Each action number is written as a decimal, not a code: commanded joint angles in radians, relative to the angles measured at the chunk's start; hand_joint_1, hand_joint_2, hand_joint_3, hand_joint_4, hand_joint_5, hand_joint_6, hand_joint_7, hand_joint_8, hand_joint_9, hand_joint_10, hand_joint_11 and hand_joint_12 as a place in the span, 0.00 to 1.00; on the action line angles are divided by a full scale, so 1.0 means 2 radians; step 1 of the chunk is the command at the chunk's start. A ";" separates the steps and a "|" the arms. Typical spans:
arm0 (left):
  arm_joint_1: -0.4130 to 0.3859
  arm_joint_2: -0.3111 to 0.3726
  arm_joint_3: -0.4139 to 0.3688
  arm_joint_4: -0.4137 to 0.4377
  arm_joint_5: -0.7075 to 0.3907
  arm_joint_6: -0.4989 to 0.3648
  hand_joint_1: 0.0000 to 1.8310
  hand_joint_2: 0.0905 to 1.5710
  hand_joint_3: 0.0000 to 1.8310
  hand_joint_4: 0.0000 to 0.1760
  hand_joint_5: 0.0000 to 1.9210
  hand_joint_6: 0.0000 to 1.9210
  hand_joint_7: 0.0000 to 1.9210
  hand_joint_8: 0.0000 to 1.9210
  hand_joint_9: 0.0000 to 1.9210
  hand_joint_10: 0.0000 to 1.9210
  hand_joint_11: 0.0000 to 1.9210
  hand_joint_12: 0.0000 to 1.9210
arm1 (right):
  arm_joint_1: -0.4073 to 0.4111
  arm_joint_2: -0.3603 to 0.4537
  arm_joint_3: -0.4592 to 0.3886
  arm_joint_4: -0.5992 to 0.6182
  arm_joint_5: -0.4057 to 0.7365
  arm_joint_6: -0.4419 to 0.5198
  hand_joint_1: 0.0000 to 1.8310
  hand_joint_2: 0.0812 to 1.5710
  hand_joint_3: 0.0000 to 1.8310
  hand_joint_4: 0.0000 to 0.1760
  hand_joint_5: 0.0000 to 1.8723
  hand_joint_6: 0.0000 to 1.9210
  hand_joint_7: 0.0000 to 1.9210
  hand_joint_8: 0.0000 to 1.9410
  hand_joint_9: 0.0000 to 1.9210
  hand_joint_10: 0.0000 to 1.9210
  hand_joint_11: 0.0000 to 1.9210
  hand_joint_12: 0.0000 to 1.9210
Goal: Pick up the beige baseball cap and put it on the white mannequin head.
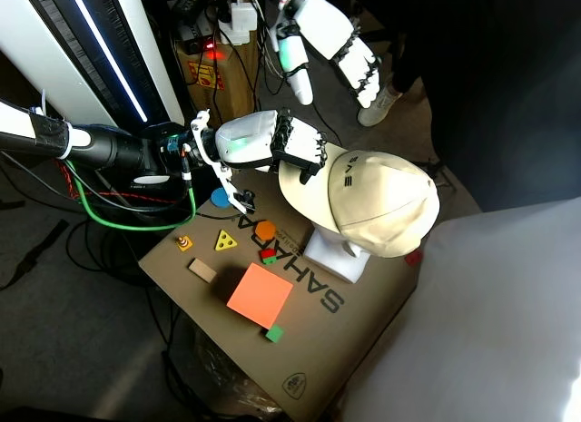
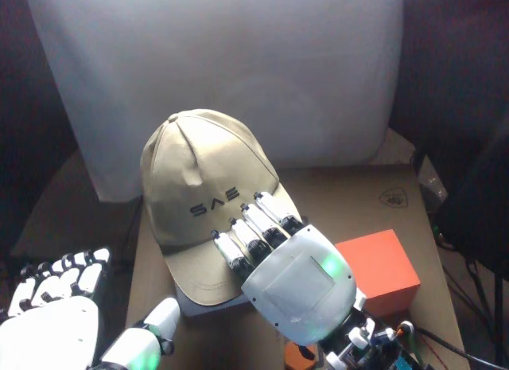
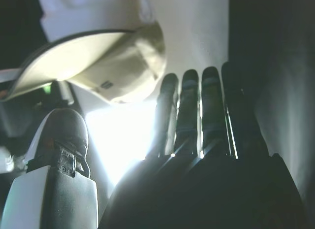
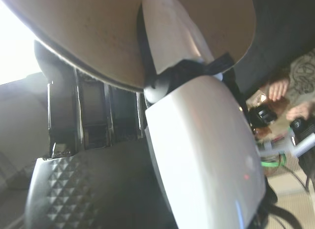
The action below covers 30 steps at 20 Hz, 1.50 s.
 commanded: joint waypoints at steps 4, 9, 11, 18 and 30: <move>-0.001 -0.011 0.000 0.038 -0.054 0.002 0.00 0.71 0.00 0.00 0.09 0.00 0.09 0.00 0.08 0.00 0.00 0.28 | -0.004 0.000 -0.001 -0.002 0.034 0.002 0.67 0.73 0.00 0.00 0.45 0.55 0.49 0.64 0.39 0.68 0.35 0.86; -0.002 -0.022 -0.005 0.044 -0.054 0.007 0.00 0.71 0.00 0.00 0.09 0.00 0.09 0.00 0.08 0.00 0.00 0.28 | -0.007 0.000 -0.003 0.000 0.031 -0.003 0.67 0.73 0.00 0.00 0.45 0.55 0.49 0.64 0.39 0.68 0.35 0.86; -0.003 -0.023 -0.005 0.044 -0.054 0.005 0.00 0.71 0.00 0.00 0.09 0.00 0.09 0.00 0.08 0.00 0.00 0.28 | -0.009 0.002 -0.004 0.003 0.036 -0.001 0.67 0.73 0.00 0.00 0.45 0.55 0.49 0.64 0.39 0.68 0.35 0.86; -0.004 -0.021 -0.003 0.045 -0.055 0.001 0.00 0.71 0.00 0.00 0.09 0.00 0.10 0.00 0.08 0.00 0.00 0.29 | -0.014 0.005 -0.014 0.001 0.030 0.013 0.66 0.73 0.00 0.00 0.46 0.54 0.48 0.65 0.40 0.67 0.35 0.86; -0.009 -0.009 0.009 0.045 -0.055 -0.004 0.00 0.71 0.00 0.00 0.10 0.00 0.10 0.00 0.09 0.00 0.00 0.30 | -0.020 0.009 -0.019 -0.012 0.025 0.021 0.47 0.64 0.00 0.00 0.28 0.00 0.27 0.00 0.22 0.03 0.01 0.63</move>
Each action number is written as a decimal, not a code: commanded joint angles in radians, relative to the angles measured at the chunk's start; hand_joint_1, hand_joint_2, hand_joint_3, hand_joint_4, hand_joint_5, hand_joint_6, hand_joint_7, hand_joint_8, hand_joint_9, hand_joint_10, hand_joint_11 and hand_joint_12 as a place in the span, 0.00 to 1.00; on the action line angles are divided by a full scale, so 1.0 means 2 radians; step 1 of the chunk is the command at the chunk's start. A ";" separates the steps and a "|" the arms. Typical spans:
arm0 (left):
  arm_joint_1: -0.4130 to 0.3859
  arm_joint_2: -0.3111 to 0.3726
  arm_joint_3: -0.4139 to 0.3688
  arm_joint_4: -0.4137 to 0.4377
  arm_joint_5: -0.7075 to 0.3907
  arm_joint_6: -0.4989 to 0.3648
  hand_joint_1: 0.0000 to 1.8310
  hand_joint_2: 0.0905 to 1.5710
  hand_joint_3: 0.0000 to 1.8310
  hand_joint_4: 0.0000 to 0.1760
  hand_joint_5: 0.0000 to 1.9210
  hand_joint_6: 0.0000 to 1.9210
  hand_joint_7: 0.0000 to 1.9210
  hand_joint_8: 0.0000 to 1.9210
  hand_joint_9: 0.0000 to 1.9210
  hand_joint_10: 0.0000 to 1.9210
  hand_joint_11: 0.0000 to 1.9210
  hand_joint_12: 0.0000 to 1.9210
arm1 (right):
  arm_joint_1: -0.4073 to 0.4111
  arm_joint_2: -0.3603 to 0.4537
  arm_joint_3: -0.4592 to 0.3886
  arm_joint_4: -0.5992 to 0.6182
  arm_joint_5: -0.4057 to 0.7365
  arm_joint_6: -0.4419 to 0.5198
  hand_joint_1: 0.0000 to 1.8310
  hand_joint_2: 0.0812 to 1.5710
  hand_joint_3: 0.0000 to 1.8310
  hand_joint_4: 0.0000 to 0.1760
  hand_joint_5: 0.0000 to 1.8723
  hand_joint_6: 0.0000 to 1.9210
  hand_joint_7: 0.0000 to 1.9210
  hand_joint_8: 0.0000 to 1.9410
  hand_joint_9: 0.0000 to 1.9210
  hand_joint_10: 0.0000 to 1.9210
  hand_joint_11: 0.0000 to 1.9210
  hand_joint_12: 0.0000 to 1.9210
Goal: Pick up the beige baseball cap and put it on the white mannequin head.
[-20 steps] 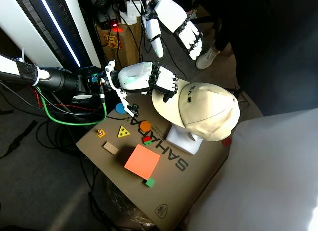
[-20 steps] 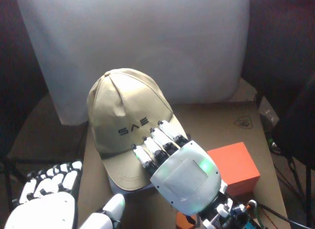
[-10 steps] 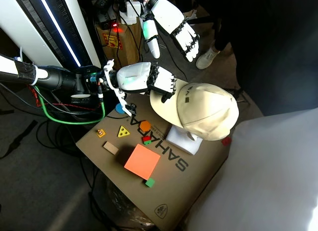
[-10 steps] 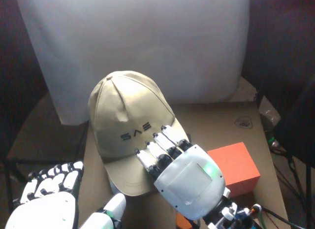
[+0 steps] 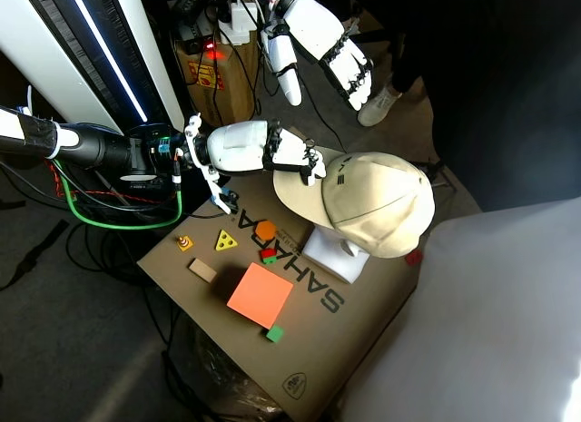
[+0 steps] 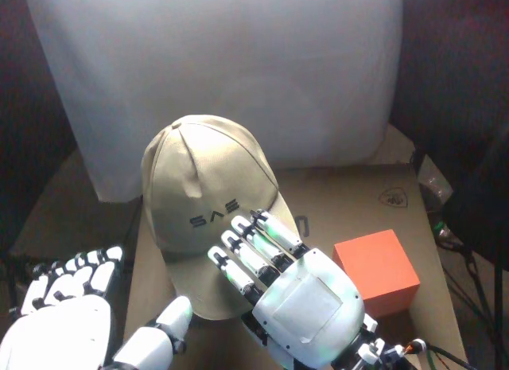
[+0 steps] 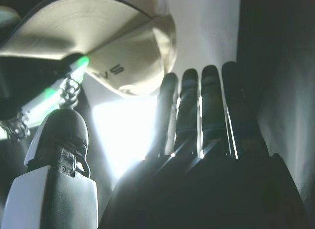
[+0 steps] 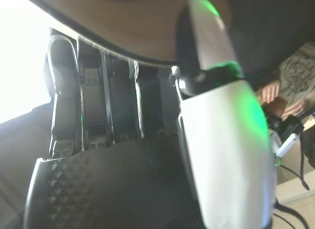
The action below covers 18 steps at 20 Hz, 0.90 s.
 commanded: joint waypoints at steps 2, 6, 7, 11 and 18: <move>-0.009 0.005 0.006 0.033 -0.048 0.000 0.00 0.71 0.00 0.00 0.10 0.00 0.10 0.00 0.09 0.00 0.00 0.30 | -0.003 0.003 -0.005 -0.020 0.060 -0.002 0.44 0.65 0.00 0.00 0.24 0.00 0.22 0.00 0.20 0.01 0.00 0.58; -0.022 0.018 0.014 0.034 -0.034 0.005 0.00 0.72 0.00 0.00 0.09 0.00 0.09 0.00 0.09 0.00 0.00 0.30 | -0.015 0.019 -0.024 -0.035 0.067 -0.005 0.39 0.62 0.00 0.07 0.19 0.00 0.17 0.00 0.15 0.00 0.00 0.43; -0.024 0.021 0.016 0.034 -0.031 0.005 0.00 0.72 0.00 0.00 0.09 0.00 0.09 0.00 0.09 0.00 0.00 0.30 | -0.018 0.023 -0.030 -0.032 0.063 -0.003 0.39 0.62 0.00 0.07 0.19 0.00 0.17 0.00 0.15 0.00 0.00 0.43; -0.040 0.035 0.018 0.034 -0.015 0.013 0.00 0.72 0.00 0.00 0.10 0.00 0.09 0.00 0.09 0.00 0.00 0.30 | -0.038 0.043 -0.059 -0.030 0.059 0.022 0.35 0.60 0.00 0.13 0.16 0.00 0.13 0.00 0.10 0.00 0.00 0.35; -0.083 0.057 0.011 0.018 0.012 0.019 0.06 0.70 0.00 0.00 0.12 0.01 0.12 0.01 0.10 0.00 0.00 0.29 | -0.025 0.189 -0.227 0.038 -0.045 0.091 0.34 0.61 0.00 0.12 0.18 0.01 0.17 0.01 0.14 0.01 0.00 0.47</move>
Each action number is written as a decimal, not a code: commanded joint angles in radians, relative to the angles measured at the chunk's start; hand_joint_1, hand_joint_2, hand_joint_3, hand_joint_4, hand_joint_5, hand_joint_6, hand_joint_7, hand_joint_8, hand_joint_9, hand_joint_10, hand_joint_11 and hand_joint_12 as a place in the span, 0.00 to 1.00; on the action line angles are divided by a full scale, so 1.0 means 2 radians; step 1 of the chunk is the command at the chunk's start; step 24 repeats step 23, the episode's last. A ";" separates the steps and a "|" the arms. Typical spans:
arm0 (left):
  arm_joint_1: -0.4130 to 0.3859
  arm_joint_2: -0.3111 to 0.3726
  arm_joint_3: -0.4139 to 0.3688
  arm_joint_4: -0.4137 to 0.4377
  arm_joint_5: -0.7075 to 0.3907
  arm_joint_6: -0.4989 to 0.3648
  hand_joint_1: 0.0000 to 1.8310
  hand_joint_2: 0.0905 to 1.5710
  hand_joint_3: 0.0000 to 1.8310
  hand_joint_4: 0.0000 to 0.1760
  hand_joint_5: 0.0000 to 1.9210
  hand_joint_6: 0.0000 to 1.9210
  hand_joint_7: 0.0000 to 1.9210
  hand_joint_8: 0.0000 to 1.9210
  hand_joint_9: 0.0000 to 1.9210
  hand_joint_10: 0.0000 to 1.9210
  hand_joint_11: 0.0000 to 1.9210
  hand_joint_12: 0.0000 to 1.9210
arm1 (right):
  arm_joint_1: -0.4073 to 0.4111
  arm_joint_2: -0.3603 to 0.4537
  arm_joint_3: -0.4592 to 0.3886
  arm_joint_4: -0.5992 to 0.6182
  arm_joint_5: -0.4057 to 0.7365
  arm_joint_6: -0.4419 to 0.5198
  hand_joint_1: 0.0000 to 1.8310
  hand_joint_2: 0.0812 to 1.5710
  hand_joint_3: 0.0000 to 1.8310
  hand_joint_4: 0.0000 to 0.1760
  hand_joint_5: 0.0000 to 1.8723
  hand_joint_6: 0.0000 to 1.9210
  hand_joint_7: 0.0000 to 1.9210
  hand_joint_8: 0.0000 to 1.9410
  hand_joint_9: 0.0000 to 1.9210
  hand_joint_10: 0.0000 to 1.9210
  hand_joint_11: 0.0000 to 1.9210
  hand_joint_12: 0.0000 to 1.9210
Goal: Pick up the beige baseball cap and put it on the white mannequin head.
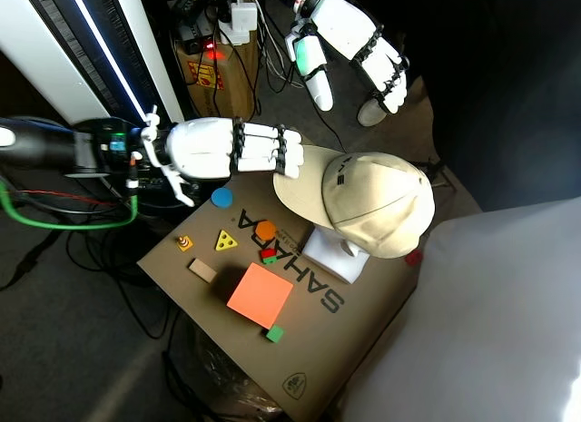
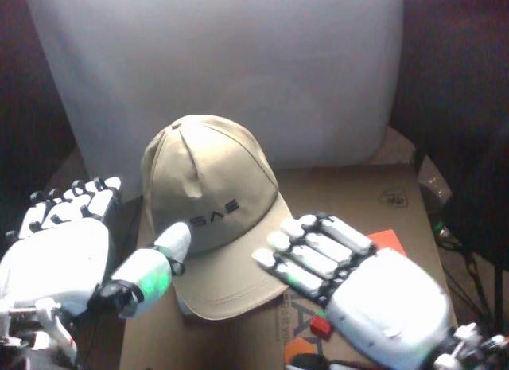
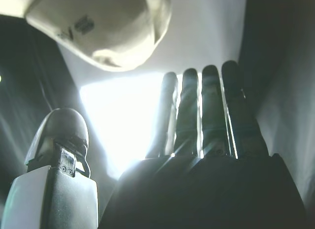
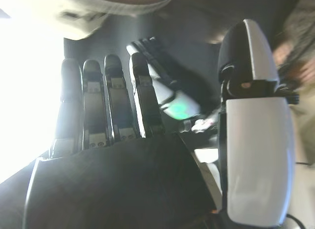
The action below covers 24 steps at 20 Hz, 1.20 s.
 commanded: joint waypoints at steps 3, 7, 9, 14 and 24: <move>-0.021 0.015 -0.014 0.010 -0.044 -0.002 0.07 0.70 0.00 0.00 0.19 0.01 0.19 0.01 0.17 0.01 0.02 0.32 | 0.038 0.070 -0.078 0.092 -0.061 -0.059 0.34 0.61 0.00 0.06 0.24 0.01 0.26 0.02 0.23 0.04 0.03 0.59; -0.031 0.041 -0.036 0.000 -0.039 -0.002 0.12 0.71 0.00 0.00 0.34 0.00 0.37 0.01 0.37 0.01 0.20 0.35 | 0.133 0.133 -0.126 0.294 -0.218 -0.141 0.39 0.63 0.00 0.00 0.49 0.05 0.46 0.21 0.36 0.58 0.33 0.84; -0.045 0.050 -0.047 -0.007 -0.039 -0.002 0.14 0.71 0.00 0.00 0.38 0.00 0.42 0.01 0.40 0.01 0.24 0.34 | 0.177 0.134 -0.132 0.429 -0.228 -0.220 0.39 0.64 0.00 0.00 0.53 0.09 0.44 0.36 0.36 0.68 0.37 0.88; -0.092 0.060 -0.072 -0.029 -0.040 -0.002 0.40 0.71 0.00 0.00 0.29 0.96 0.39 0.97 0.42 0.98 0.45 0.98 | 0.199 0.135 -0.165 0.477 -0.229 -0.267 0.50 0.65 0.00 0.00 0.49 0.98 0.54 0.99 0.64 1.00 0.81 1.00; -0.134 0.061 -0.079 -0.050 -0.053 -0.002 0.52 0.76 0.00 0.00 0.48 0.92 0.66 1.00 0.71 1.00 0.77 1.00 | 0.188 0.130 -0.190 0.476 -0.158 -0.261 0.51 0.83 0.00 1.00 0.69 1.00 0.80 1.00 0.88 1.00 0.98 1.00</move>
